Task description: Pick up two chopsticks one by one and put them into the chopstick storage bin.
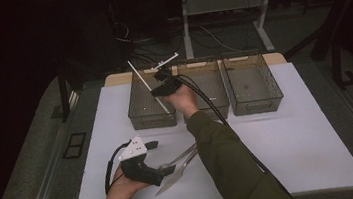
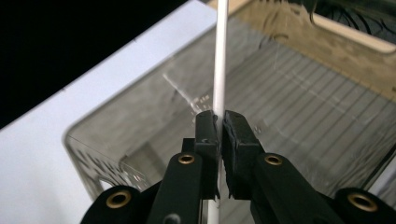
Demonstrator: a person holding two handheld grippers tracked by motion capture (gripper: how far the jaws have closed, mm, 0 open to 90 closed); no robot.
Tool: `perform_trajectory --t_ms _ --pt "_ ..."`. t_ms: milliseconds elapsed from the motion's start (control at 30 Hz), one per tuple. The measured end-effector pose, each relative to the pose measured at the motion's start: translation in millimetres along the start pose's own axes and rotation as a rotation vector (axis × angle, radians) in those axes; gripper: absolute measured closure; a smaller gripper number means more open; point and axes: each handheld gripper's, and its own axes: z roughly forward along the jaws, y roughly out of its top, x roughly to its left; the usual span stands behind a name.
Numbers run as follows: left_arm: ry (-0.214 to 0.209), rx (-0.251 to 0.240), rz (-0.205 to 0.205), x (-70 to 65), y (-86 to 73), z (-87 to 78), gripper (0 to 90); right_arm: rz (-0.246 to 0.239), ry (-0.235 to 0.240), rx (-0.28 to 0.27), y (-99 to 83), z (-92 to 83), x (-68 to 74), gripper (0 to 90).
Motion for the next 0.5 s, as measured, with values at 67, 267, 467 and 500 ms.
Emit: perform_trajectory --t_ms 67,267,467,500 --pt "-0.001 -0.001 0.000 -0.3 0.1 0.3 0.0 0.008 -0.003 0.013 -3.2 4.7 -1.3 84.7" --pt "-0.002 0.002 0.002 0.1 -0.1 -0.5 0.0 0.003 -0.024 0.055 -10.3 15.1 -1.4 82.1" --pt "-0.002 0.005 0.009 -0.1 -0.3 -0.3 0.0 0.011 -0.003 0.025 -15.2 2.0 -3.4 62.6" --pt "-0.003 0.005 0.011 -0.3 -0.4 -0.2 0.0 0.010 0.014 0.014 -16.7 -2.4 -4.0 58.7"
